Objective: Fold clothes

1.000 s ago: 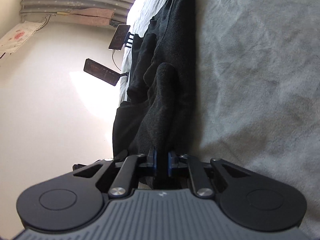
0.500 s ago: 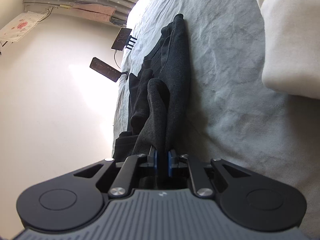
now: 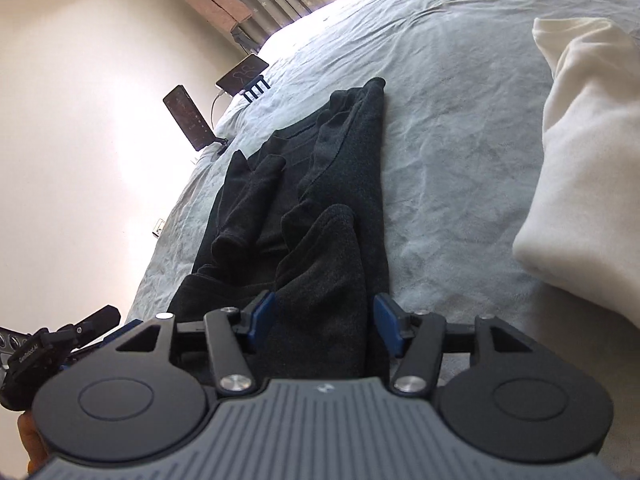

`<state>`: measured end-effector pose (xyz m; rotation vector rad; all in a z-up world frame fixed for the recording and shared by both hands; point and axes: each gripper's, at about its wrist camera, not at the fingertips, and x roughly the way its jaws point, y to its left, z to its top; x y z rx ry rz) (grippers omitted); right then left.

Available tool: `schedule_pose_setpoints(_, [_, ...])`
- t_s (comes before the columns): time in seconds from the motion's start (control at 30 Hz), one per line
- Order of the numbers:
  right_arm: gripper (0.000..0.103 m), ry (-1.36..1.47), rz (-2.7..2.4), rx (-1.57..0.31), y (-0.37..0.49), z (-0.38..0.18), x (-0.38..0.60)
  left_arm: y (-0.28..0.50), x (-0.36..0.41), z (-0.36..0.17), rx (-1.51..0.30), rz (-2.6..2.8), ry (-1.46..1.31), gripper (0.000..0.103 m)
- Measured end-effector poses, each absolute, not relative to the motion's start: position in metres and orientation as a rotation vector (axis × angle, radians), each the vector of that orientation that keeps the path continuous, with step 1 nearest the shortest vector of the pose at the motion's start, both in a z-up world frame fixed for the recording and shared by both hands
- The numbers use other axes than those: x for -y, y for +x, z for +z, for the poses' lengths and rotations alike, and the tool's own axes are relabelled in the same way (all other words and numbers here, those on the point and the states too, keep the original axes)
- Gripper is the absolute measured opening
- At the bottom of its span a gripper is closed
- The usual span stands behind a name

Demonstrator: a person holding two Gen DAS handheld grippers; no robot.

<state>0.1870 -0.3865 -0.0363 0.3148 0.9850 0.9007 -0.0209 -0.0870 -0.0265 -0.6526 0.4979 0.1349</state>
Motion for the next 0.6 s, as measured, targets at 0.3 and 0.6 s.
schedule_pose_setpoints(0.3, [0.059, 0.26, 0.909, -0.86, 0.19, -0.034, 0.374, -0.008, 0.053, -0.069, -0.525, 0.165, -0.747, 0.057])
schedule_pose_setpoints(0.6, [0.052, 0.129, 0.873, -0.81, 0.2, -0.062, 0.342, 0.013, 0.038, -0.09, -0.59, 0.009, -0.81, 0.01])
